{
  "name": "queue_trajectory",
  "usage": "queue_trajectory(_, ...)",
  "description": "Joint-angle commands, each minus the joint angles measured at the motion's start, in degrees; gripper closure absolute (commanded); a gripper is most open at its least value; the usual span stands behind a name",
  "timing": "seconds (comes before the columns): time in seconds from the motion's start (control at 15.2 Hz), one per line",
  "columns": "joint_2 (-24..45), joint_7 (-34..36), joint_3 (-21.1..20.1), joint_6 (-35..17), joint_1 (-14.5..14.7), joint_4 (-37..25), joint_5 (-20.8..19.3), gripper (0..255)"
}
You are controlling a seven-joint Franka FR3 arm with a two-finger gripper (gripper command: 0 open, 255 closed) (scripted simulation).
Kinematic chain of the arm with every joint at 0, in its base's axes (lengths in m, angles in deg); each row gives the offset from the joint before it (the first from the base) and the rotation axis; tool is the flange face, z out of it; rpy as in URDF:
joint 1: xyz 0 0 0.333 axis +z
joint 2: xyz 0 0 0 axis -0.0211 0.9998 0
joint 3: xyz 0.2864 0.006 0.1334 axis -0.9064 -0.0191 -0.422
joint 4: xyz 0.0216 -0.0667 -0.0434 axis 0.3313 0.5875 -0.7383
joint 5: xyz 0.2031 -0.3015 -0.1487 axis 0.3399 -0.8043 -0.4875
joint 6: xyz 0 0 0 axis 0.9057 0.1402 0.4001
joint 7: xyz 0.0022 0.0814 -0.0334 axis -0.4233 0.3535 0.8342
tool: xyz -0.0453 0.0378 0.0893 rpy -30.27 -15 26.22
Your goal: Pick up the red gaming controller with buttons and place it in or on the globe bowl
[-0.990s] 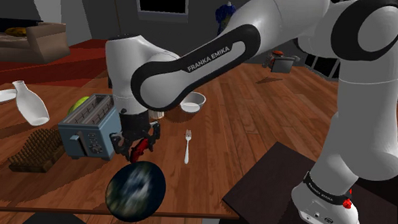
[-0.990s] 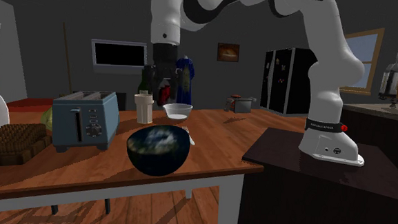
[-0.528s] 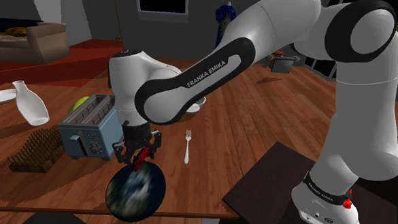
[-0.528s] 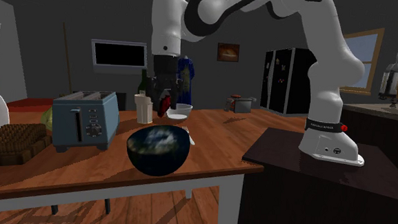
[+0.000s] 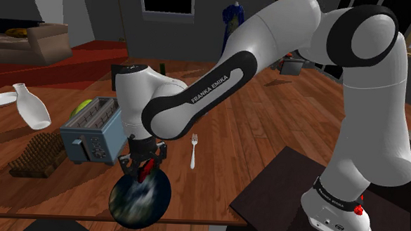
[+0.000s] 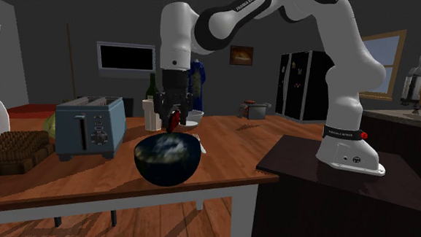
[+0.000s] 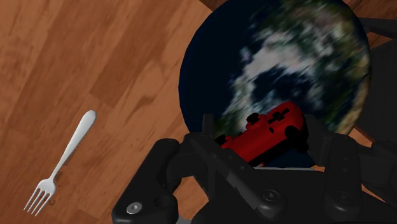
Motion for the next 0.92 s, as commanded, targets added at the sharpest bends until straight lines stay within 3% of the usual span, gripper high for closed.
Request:
queue_trajectory(0.0,0.03,0.00,0.01,-0.05,0.00,0.00,-0.01,255)
queue_trajectory(0.2,0.03,0.00,0.01,-0.05,0.00,0.00,-0.01,255)
queue_trajectory(0.26,0.03,0.00,0.01,-0.05,0.00,0.00,-0.01,0)
queue_trajectory(0.59,0.03,0.00,0.01,-0.05,0.00,0.00,-0.01,0)
queue_trajectory(0.86,-3.60,-1.12,-0.83,5.85,-0.82,-2.51,1.76,0)
